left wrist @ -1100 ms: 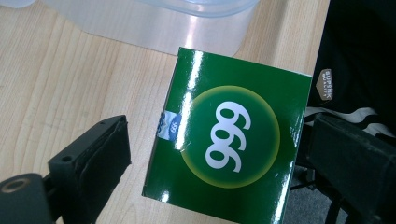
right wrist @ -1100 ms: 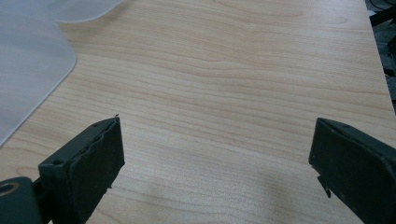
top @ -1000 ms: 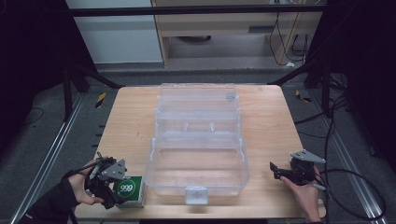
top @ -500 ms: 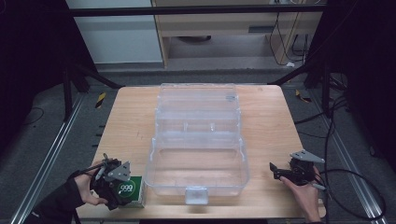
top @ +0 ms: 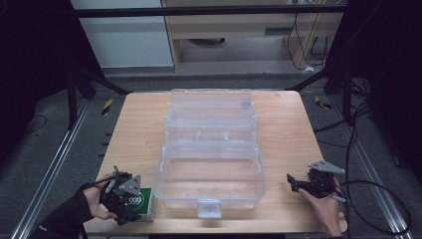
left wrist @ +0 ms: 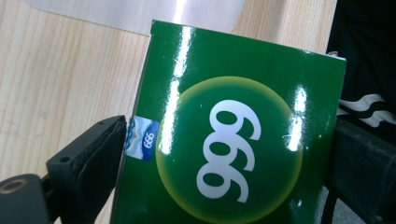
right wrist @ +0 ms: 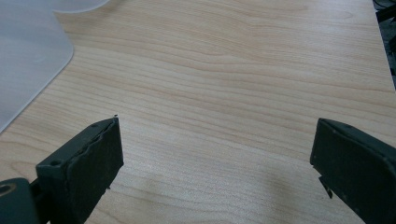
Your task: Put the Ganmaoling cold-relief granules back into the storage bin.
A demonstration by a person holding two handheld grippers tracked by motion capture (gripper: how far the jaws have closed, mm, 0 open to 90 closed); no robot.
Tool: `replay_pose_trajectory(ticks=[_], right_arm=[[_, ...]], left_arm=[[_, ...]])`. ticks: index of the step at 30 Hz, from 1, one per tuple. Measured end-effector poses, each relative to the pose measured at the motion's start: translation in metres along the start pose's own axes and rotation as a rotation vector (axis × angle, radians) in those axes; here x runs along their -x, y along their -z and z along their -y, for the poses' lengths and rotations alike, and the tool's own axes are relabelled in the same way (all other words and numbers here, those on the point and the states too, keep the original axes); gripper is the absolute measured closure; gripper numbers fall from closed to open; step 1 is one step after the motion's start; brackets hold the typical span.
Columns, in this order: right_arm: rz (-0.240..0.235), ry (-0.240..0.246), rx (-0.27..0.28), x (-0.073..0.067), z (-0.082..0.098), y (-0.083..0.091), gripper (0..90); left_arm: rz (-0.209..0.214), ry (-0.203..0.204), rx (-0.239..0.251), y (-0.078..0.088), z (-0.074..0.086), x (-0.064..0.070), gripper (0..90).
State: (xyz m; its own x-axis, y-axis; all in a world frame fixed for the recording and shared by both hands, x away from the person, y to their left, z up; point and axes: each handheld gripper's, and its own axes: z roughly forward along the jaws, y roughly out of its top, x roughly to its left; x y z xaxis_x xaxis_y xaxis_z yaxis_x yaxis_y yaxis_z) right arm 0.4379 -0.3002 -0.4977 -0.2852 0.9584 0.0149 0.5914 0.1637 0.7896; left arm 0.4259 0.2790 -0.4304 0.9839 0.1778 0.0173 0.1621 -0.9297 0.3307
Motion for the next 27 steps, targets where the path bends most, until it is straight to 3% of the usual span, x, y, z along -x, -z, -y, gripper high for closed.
replay_pose_trajectory(ticks=[13,27], right_arm=[[-0.009,0.0,-0.006,-0.0006,0.0001,-0.0003,3.0],[-0.01,0.001,-0.007,-0.0007,0.0003,-0.0007,3.1]], left_arm=[[0.026,-0.008,-0.031,-0.0082,-0.0029,-0.0019,6.7],[0.033,0.001,-0.044,-0.0052,-0.004,-0.0027,12.5]])
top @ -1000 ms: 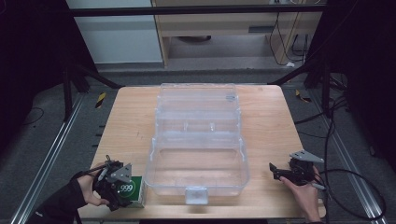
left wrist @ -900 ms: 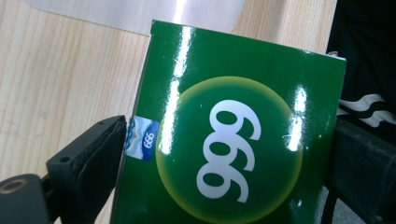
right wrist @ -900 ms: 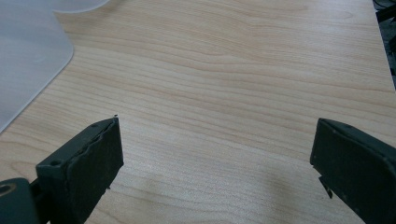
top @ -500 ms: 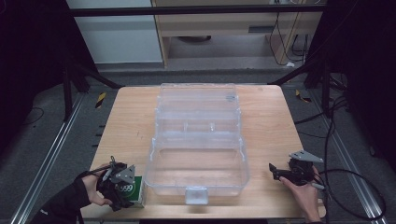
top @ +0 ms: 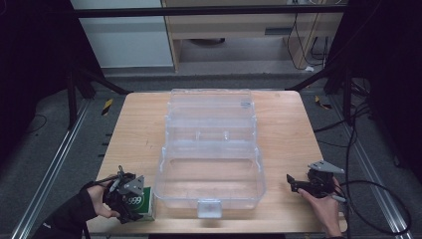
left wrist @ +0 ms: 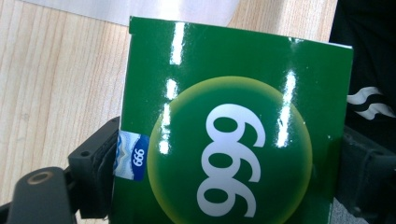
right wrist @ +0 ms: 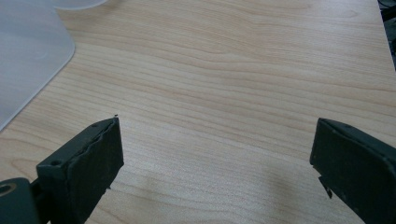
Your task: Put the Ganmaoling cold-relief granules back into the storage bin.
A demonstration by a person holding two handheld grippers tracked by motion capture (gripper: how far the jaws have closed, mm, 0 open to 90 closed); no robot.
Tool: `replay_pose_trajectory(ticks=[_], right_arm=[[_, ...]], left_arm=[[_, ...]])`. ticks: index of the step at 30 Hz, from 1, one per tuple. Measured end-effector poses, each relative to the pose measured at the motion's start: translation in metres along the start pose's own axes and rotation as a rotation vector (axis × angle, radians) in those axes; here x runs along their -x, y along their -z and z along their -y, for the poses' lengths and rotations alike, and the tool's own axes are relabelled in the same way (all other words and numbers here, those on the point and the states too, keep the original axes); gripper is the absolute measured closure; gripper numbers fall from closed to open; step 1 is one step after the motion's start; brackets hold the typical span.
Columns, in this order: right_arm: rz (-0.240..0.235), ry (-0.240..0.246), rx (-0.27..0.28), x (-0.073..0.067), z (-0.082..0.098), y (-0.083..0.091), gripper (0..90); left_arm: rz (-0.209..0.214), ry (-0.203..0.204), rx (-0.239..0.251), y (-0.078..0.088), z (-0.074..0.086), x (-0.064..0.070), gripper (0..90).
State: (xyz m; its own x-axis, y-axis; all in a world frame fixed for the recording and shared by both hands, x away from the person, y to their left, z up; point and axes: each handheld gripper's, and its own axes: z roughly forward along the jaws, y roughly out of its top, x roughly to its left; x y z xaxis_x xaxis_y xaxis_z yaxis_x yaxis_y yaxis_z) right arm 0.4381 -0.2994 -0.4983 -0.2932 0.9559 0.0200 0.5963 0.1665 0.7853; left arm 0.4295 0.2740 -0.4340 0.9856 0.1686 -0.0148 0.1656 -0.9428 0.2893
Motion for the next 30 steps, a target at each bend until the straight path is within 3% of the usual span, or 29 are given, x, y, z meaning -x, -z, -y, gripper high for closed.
replay_pose_trajectory(ticks=[12,30], right_arm=[[-0.002,0.0,-0.001,0.0,0.0,0.0,3.1],[-0.003,0.003,0.001,0.0,0.0,0.0,3.3]], left_arm=[[-0.005,0.016,0.019,0.014,0.001,0.001,13.1],[-0.065,0.021,0.069,0.065,-0.001,0.002,13.4]])
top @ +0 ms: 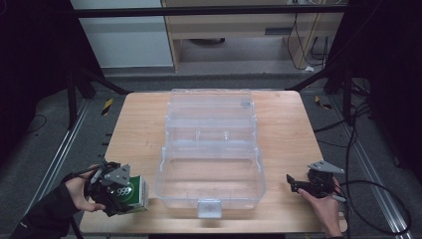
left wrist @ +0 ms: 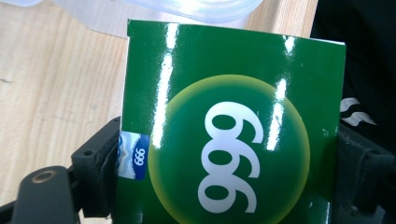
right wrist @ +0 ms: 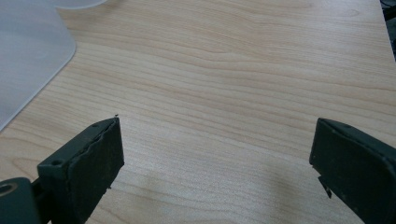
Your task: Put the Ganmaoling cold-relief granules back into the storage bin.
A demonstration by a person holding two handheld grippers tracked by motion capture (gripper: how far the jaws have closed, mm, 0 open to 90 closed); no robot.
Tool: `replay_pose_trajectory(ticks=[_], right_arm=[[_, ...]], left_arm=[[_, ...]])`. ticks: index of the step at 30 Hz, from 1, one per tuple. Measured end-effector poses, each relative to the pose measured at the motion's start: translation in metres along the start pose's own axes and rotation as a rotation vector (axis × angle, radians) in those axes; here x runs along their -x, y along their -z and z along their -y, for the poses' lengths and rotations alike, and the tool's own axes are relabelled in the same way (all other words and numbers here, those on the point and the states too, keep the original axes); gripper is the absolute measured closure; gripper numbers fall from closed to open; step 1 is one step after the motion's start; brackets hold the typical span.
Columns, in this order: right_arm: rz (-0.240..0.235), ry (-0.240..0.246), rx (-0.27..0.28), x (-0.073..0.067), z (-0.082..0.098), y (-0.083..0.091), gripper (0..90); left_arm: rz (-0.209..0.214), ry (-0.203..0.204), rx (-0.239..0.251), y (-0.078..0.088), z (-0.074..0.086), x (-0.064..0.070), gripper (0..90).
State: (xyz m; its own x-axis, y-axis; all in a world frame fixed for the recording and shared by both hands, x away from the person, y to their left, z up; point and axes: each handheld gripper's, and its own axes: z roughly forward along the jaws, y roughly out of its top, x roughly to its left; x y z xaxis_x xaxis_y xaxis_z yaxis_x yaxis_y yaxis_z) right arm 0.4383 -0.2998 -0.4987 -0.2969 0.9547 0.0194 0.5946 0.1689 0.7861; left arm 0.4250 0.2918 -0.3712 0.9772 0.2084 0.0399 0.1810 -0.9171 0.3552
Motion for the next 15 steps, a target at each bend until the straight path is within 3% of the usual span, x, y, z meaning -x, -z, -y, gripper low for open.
replay_pose_trajectory(ticks=[15], right_arm=[[-0.001,0.001,-0.002,0.0,0.0,0.0,3.4]], left_arm=[[-0.021,-0.004,0.011,0.03,-0.017,-0.006,13.6]])
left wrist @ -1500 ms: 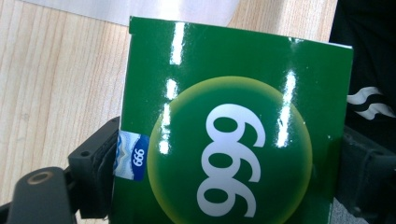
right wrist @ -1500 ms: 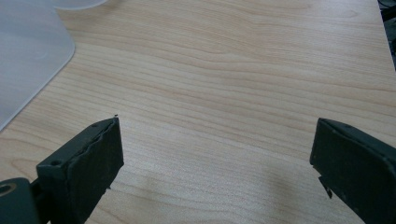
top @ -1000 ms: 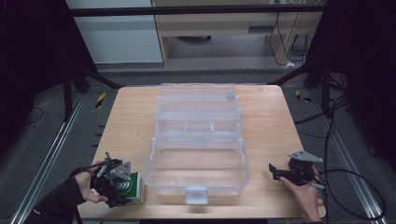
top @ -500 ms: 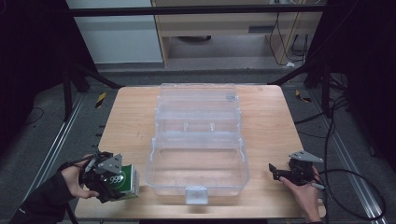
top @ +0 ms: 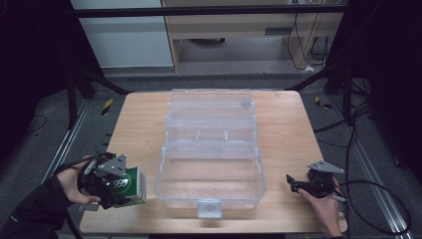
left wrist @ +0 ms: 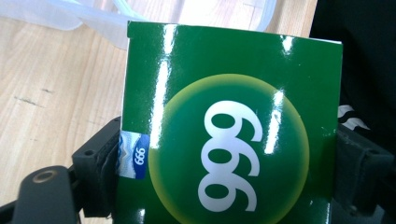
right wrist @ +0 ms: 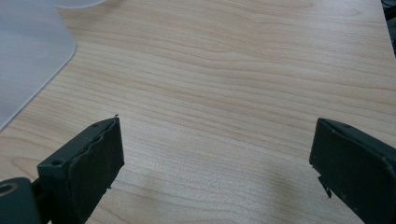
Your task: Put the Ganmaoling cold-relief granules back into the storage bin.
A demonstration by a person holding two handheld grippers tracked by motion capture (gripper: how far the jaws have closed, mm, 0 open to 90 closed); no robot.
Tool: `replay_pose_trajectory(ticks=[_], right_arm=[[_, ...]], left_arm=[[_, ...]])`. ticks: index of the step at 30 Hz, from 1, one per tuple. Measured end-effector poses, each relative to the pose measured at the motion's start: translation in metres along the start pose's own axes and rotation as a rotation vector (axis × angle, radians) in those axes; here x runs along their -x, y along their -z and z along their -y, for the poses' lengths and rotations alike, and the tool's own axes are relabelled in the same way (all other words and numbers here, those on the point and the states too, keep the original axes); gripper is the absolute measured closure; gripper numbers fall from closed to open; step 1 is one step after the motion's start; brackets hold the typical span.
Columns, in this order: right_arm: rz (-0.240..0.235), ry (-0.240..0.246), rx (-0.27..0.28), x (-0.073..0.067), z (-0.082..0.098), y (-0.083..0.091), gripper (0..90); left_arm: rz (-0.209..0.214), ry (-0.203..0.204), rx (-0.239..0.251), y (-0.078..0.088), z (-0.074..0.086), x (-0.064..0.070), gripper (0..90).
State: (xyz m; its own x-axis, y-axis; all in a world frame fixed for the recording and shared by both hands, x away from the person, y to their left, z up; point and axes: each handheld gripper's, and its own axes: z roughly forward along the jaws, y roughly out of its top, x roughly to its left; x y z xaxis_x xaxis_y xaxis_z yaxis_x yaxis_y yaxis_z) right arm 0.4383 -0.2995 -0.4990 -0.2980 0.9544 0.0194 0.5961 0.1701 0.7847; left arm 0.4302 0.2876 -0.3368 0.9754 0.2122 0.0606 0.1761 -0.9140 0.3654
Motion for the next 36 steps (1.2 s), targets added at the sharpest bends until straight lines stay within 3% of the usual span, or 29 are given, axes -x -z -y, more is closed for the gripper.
replay_pose_trajectory(ticks=[18,36], right_arm=[[-0.003,-0.003,-0.005,0.0,0.0,0.0,3.3],[-0.003,0.002,-0.001,0.0,0.0,0.0,3.4]], left_arm=[[-0.005,-0.019,0.015,0.012,-0.027,-0.007,13.9],[0.0,-0.064,0.026,0.007,-0.062,-0.013,14.2]])
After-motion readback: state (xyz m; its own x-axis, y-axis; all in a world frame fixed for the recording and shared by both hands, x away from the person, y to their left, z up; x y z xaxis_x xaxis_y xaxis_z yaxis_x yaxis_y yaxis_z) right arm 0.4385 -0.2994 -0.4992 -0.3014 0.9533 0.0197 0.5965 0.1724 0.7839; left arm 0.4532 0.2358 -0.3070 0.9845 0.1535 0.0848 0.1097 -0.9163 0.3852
